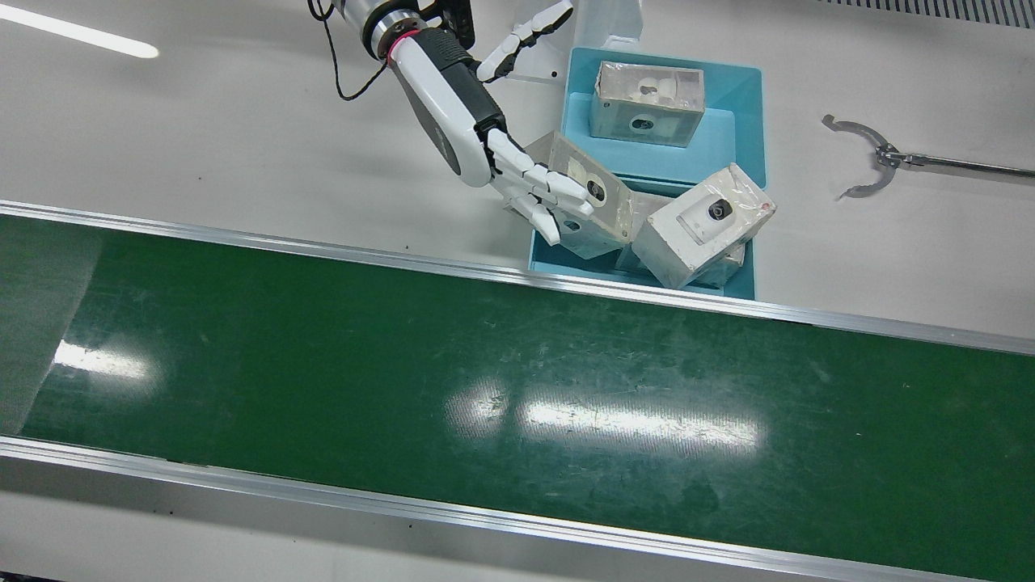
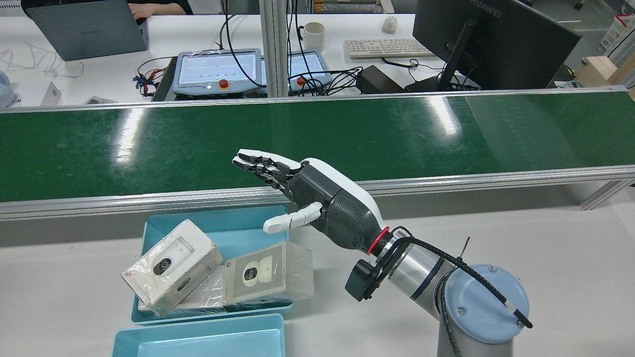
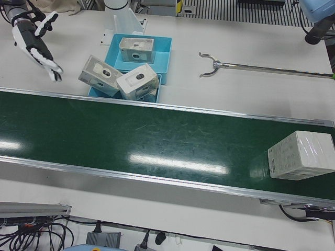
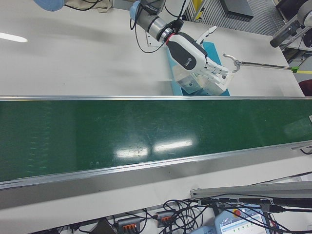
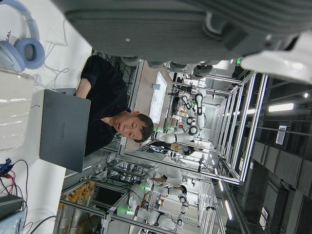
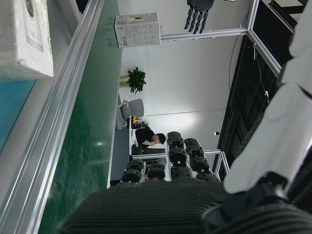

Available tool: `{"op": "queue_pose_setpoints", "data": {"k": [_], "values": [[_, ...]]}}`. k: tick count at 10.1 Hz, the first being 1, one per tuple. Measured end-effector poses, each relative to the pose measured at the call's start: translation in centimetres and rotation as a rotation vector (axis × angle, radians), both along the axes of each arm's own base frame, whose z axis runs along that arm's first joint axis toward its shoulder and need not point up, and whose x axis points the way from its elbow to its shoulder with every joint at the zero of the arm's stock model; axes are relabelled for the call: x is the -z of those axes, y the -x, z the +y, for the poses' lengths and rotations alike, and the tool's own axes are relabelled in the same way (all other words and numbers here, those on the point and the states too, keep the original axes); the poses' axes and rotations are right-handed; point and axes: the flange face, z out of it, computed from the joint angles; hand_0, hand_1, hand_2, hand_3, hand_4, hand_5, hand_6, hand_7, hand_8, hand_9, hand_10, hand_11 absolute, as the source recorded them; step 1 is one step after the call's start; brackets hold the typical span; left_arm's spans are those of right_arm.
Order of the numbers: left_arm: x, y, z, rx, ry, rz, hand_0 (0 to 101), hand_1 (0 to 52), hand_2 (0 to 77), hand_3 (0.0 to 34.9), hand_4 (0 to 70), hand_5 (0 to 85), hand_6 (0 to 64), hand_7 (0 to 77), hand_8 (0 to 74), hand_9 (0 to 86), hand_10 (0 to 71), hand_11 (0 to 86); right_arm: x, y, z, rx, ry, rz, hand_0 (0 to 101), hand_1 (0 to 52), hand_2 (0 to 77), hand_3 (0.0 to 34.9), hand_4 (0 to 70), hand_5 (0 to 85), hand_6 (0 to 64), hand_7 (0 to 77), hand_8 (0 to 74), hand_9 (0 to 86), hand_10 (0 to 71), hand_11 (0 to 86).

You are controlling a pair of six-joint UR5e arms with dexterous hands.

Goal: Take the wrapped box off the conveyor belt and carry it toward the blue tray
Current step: 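Raise the open right hand from above the blue tray over the belt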

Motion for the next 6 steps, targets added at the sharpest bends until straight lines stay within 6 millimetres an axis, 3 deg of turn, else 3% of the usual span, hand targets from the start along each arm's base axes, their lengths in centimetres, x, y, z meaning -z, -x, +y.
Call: {"op": "queue_pose_setpoints", "data": {"k": [2,6], "values": [[0.0,0.0,0.0,0.000,0.000,0.000,0,0.0,0.5,0.0,0.0,1.1,0.0,0.0,0.0,0.0,0.0,0.0,-1.5,-2.9,-1.4,-0.024,0.021,-0.007,40,8.2,12.0,0.0,8.2,8.7,8.2,0.0,3.8,2.7,4.4,7.1],[0.0,0.0,0.0,0.000,0.000,0.000,0,0.0,0.5,0.0,0.0,1.1,0.0,0.0,0.0,0.0,0.0,0.0,-2.5,-8.4,-0.7,-0.040,0.008,-0.027,40,8.7,13.1,0.0,6.5,7.6,7.1,0.5,3.8,2.7,6.0,8.7]]}}
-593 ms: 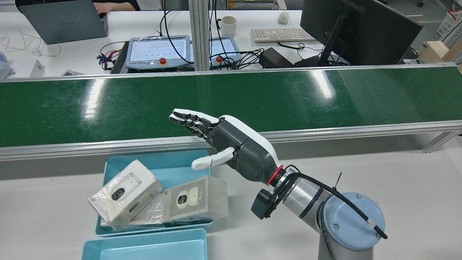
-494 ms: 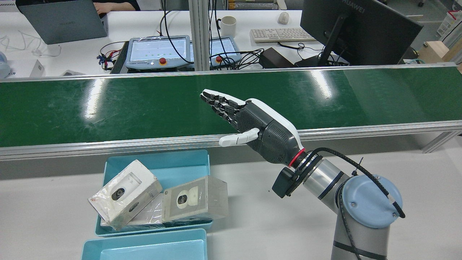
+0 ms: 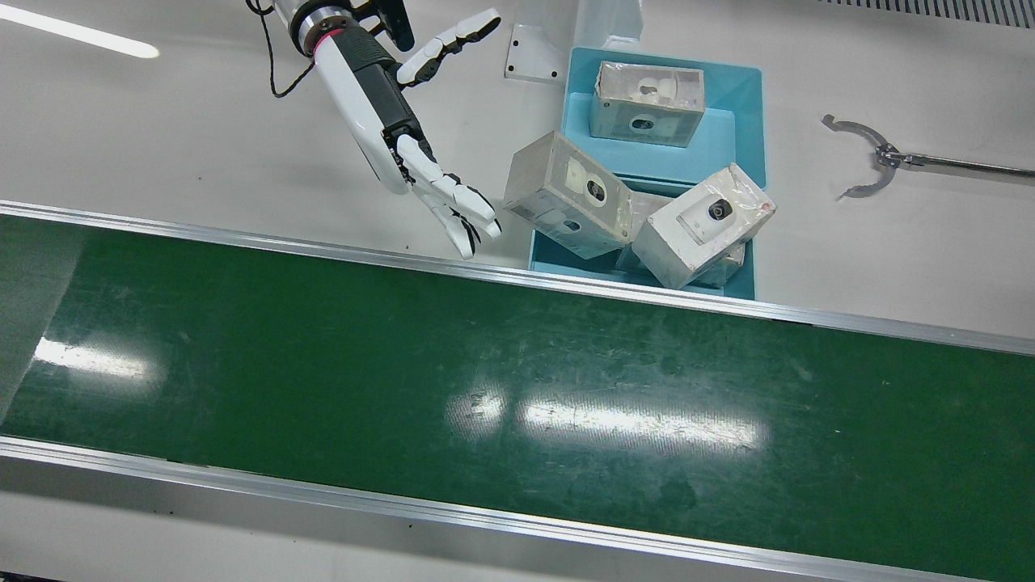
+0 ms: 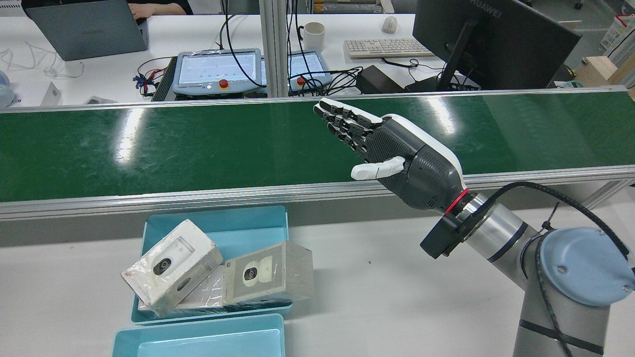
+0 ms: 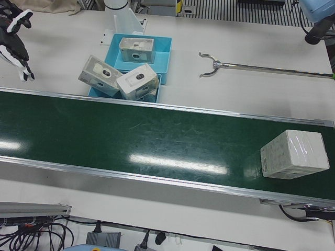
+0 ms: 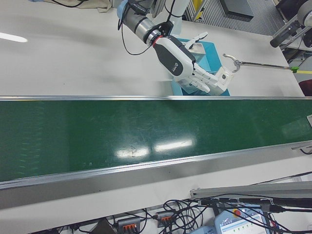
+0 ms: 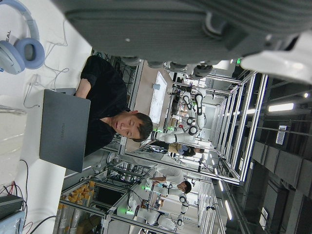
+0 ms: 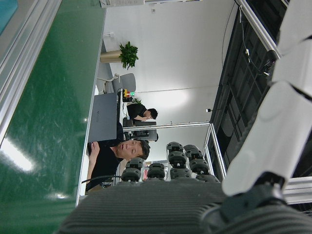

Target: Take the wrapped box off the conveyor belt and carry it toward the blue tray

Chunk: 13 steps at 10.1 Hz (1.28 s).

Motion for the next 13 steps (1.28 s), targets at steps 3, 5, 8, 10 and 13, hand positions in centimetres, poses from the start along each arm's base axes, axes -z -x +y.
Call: {"op": "queue_pose_setpoints", "data": {"k": [3,5,8,10,13], "values": [[0.0,0.0,0.0,0.000,0.000,0.000,0,0.0,0.5,0.0,0.0,1.1,0.0,0.0,0.0,0.0,0.0,0.0,-0.4,-2.7,0.2,0.011,-0.018,0.007,41,8.7,13.1,0.0,6.5,8.2,7.1,0.0,3.8,2.7,4.9,7.1],[0.0,0.0,0.0,0.000,0.000,0.000,0,0.0,0.5,0.0,0.0,1.1,0.0,0.0,0.0,0.0,0.0,0.0,-0.6,-3.0,0.1,0.015,-0.021,0.017,41,8.7,13.1,0.0,6.5,8.7,7.1,0.0,3.3,2.7,4.4,7.1],[0.0,0.0,0.0,0.000,0.000,0.000,0,0.0,0.5,0.0,0.0,1.1,0.0,0.0,0.0,0.0,0.5,0.0,-0.6,-2.9,0.2,0.020,-0.025,0.019,41,8.7,12.0,0.0,6.5,8.7,6.0,0.5,3.3,2.2,4.9,7.1],[0.0,0.0,0.0,0.000,0.000,0.000,0,0.0,0.5,0.0,0.0,1.1,0.0,0.0,0.0,0.0,0.0,0.0,-0.3,-3.0,0.4,0.035,-0.036,0.018,41,8.2,12.0,0.0,7.6,8.7,7.6,0.5,3.3,2.2,4.9,7.6],[0.0,0.0,0.0,0.000,0.000,0.000,0,0.0,0.5,0.0,0.0,1.1,0.0,0.0,0.0,0.0,0.5,0.0,-0.7,-2.7,0.2,0.039,-0.032,0.030,41,8.2,12.0,0.0,7.6,9.8,7.6,2.7,4.4,3.8,4.9,8.2]]}}
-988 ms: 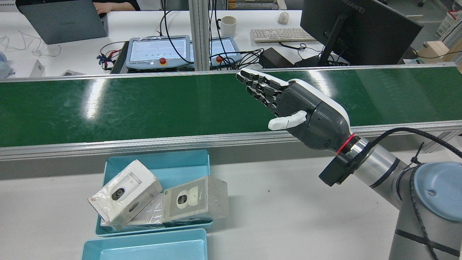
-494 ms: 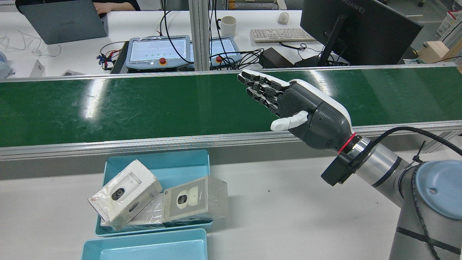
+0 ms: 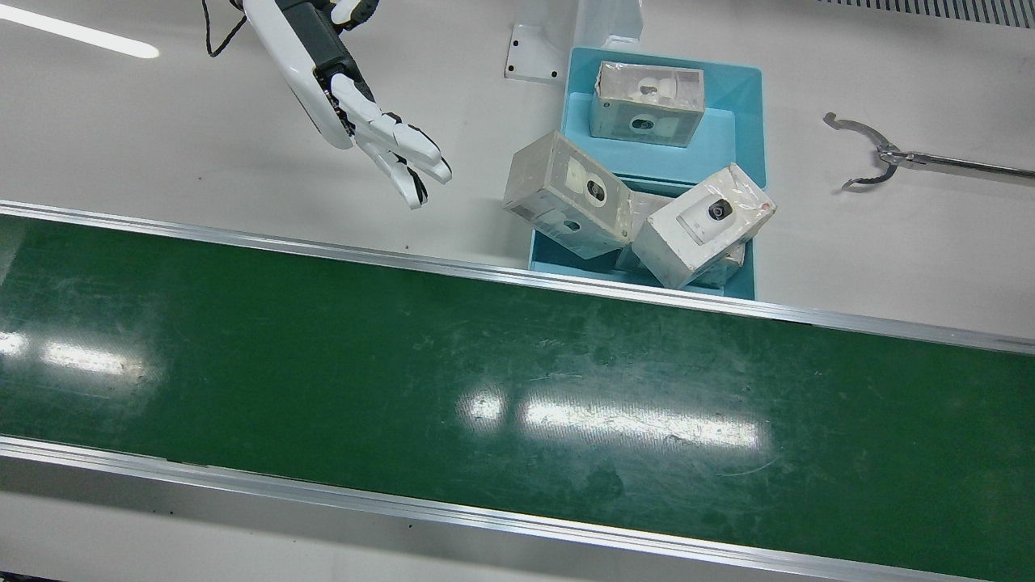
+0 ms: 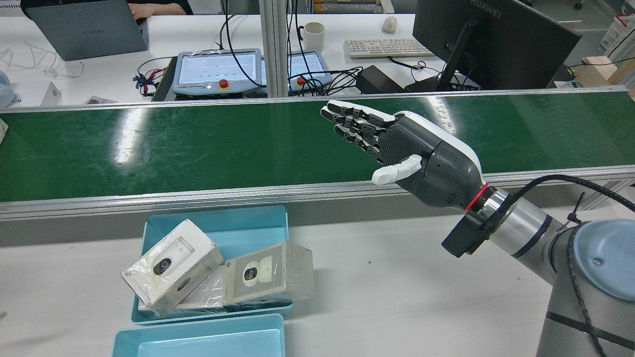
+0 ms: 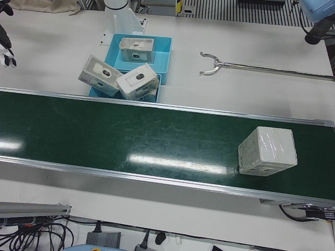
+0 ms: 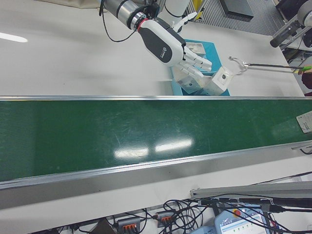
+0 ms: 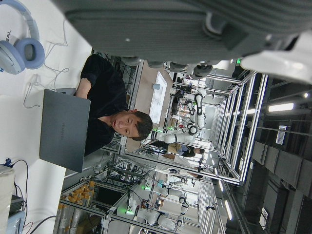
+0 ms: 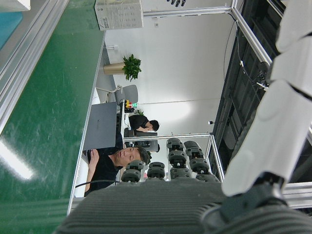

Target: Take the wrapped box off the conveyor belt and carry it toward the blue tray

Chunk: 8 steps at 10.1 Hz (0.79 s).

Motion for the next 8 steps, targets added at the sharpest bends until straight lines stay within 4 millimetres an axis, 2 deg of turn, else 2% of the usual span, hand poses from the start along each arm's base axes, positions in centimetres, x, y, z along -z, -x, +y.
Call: {"op": "queue_pose_setpoints", "data": {"k": [2,5,7,8], "values": [[0.00,0.00,0.00,0.000,0.000,0.000,0,0.0,0.5,0.0,0.0,1.1,0.0,0.0,0.0,0.0,0.5,0.0,-0.52,0.32,-0.37,-0.003,0.010,0.012,41,8.2,10.9,0.0,7.6,9.8,7.6,0.5,4.4,2.2,4.9,8.2],[0.00,0.00,0.00,0.000,0.000,0.000,0,0.0,0.5,0.0,0.0,1.1,0.0,0.0,0.0,0.0,0.0,0.0,-0.76,0.54,-0.67,-0.004,0.014,0.017,41,7.6,11.4,0.0,8.2,10.4,8.2,4.4,4.4,2.2,5.4,8.2],[0.00,0.00,0.00,0.000,0.000,0.000,0,0.0,0.5,0.0,0.0,1.1,0.0,0.0,0.0,0.0,0.0,0.0,-0.98,0.34,-0.70,-0.001,0.015,0.023,41,7.6,11.4,0.0,8.2,8.7,7.6,1.6,4.9,3.8,5.4,8.2],[0.00,0.00,0.00,0.000,0.000,0.000,0,0.0,0.5,0.0,0.0,1.1,0.0,0.0,0.0,0.0,0.0,0.0,-1.01,0.32,-0.67,0.000,0.014,0.024,40,7.6,11.4,0.0,8.2,9.8,8.2,4.9,4.9,3.8,5.4,8.7]]}}
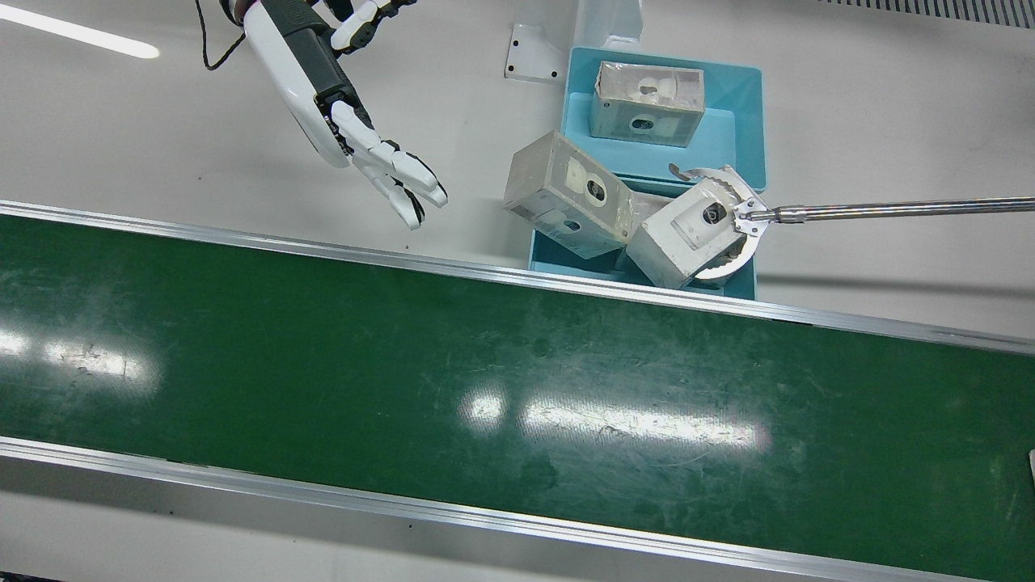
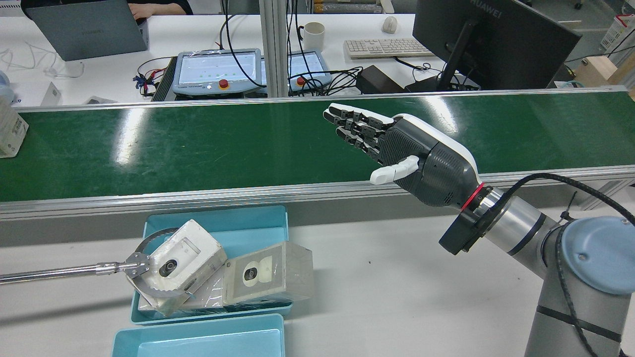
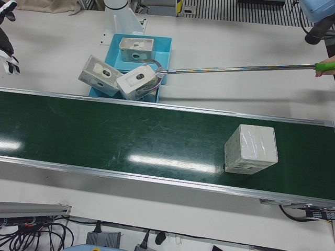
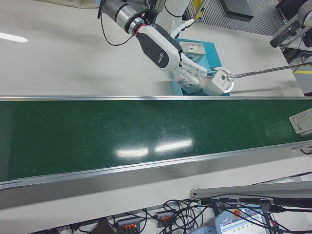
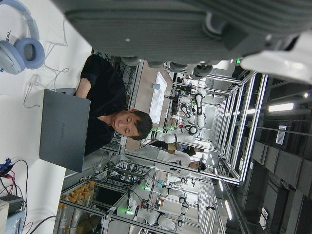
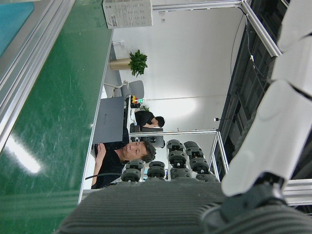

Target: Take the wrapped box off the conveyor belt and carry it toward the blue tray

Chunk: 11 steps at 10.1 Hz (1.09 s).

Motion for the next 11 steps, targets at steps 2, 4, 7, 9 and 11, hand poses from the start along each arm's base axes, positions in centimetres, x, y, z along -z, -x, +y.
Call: {"op": "queue_pose_setpoints", "data": {"k": [2,4,7,9,11], "values": [[0.00,0.00,0.00,0.000,0.000,0.000,0,0.0,0.5,0.0,0.0,1.1,0.0,0.0,0.0,0.0,0.0,0.0,0.04,0.02,0.00,0.000,-0.001,0.000,40,7.6,10.9,0.0,7.1,8.2,7.1,0.5,4.9,2.2,4.9,7.6],[0.00,0.00,0.00,0.000,0.000,0.000,0,0.0,0.5,0.0,0.0,1.1,0.0,0.0,0.0,0.0,0.5,0.0,0.14,-0.04,-0.01,-0.001,-0.002,-0.002,40,7.6,9.8,0.0,7.1,7.1,6.5,0.5,4.9,2.2,4.9,7.1],[0.00,0.00,0.00,0.000,0.000,0.000,0,0.0,0.5,0.0,0.0,1.1,0.0,0.0,0.0,0.0,0.0,0.0,0.06,-0.43,-0.19,-0.006,0.000,-0.002,40,6.5,10.4,0.0,7.6,8.7,7.6,4.4,4.9,2.2,1.6,7.6],[0.00,0.00,0.00,0.000,0.000,0.000,0,0.0,0.5,0.0,0.0,1.1,0.0,0.0,0.0,0.0,0.5,0.0,0.17,-0.23,-0.26,-0.008,-0.001,-0.003,40,6.5,10.4,0.0,7.6,8.7,7.6,4.4,4.9,2.2,1.6,7.6],[0.00,0.00,0.00,0.000,0.000,0.000,0,0.0,0.5,0.0,0.0,1.1,0.0,0.0,0.0,0.0,0.5,0.0,0.06,-0.06,-0.40,-0.010,0.003,0.000,40,6.5,10.4,0.0,7.6,7.6,7.1,1.6,4.9,2.2,4.9,7.6]]}}
